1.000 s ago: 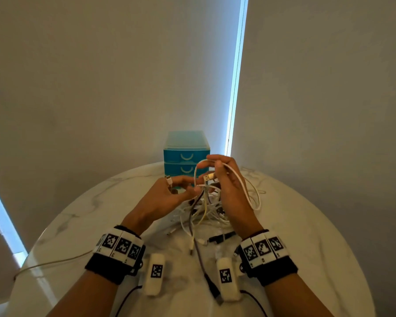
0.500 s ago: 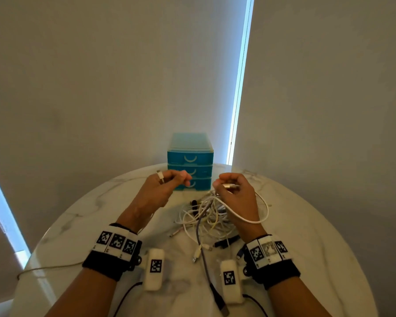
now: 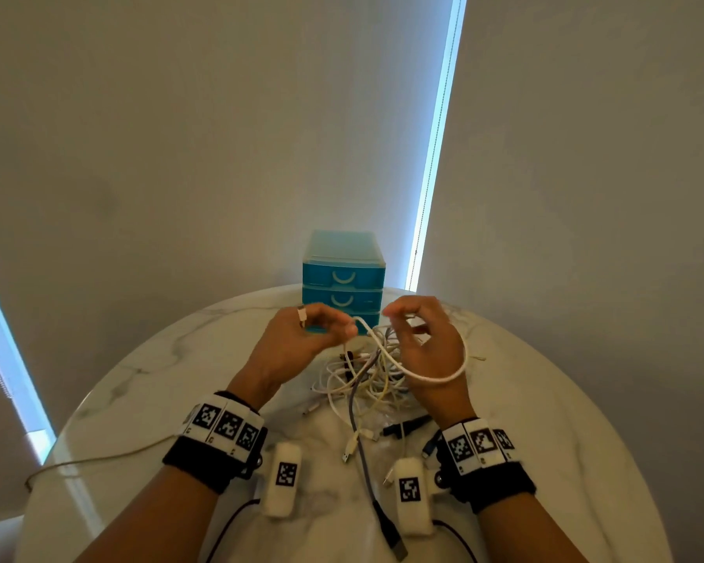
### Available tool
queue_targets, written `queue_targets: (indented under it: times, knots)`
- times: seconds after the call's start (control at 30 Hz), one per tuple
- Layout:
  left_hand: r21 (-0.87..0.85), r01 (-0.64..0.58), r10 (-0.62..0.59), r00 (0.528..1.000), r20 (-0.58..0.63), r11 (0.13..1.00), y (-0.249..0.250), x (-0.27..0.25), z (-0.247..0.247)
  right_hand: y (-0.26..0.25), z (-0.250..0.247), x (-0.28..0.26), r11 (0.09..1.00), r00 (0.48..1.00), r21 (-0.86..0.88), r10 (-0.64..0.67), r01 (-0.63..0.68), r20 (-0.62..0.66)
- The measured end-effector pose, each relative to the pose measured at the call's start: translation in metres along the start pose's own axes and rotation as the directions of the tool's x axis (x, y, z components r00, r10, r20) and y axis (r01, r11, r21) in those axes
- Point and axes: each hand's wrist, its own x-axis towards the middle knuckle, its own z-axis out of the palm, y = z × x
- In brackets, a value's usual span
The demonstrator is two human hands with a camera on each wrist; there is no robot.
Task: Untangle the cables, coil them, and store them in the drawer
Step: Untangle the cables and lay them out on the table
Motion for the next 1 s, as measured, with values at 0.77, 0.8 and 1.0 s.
queue_targets:
  times: [0.77,0.8,1.0]
  knots:
    - [0.19,0.005,-0.076,0.927,0.368,0.982,-0.001,-0.004,0.014,-0.022,-0.004,0.007,0.996,0.974,0.046,0.085,-0.077,-0.209]
    - [0.206,0.028,-0.105,0.922,0.374,0.978,-0.001,-0.004,0.013,-0.024,-0.008,0.01,0.988,0.96,0.097,0.14,-0.12,-0.244]
    - [0.047,-0.055,0.043,0.974,0.223,0.997,0.005,-0.003,0.012,-0.027,0.002,0.001,0.922,0.932,0.163,0.329,-0.352,0.152]
